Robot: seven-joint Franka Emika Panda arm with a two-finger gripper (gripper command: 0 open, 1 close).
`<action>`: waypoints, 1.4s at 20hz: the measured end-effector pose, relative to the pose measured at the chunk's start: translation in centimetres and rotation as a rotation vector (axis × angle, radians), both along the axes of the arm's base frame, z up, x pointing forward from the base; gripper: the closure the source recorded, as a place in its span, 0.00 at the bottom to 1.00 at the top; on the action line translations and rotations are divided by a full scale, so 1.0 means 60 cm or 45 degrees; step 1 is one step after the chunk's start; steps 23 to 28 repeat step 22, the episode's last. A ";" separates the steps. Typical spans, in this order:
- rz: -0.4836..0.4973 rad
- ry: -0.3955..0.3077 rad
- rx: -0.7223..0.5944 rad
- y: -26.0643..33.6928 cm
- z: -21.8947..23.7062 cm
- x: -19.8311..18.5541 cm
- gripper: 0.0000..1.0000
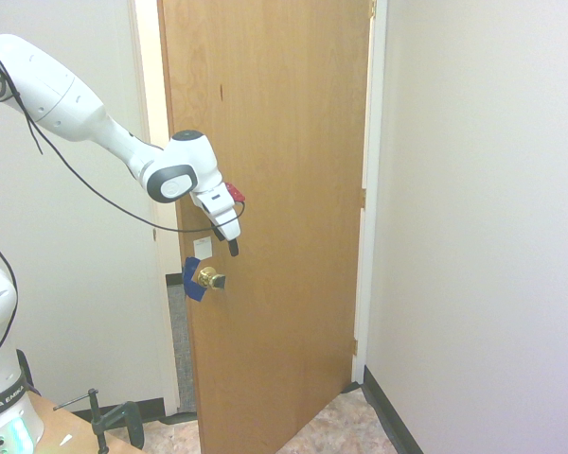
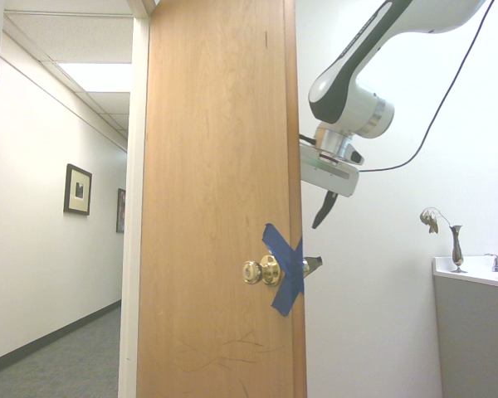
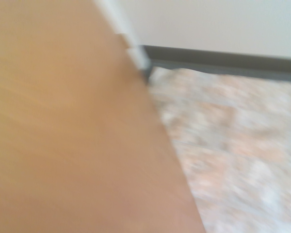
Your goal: Shut the door
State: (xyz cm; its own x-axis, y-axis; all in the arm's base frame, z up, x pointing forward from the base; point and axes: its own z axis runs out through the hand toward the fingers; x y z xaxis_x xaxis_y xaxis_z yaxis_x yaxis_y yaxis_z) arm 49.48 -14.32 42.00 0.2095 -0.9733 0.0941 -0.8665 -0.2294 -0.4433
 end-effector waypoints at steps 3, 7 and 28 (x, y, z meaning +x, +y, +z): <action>0.170 0.000 -0.040 0.145 0.000 0.112 0.00; 0.327 0.027 -0.123 0.266 -0.050 0.229 0.00; 0.483 0.215 -0.208 0.333 0.105 0.329 0.00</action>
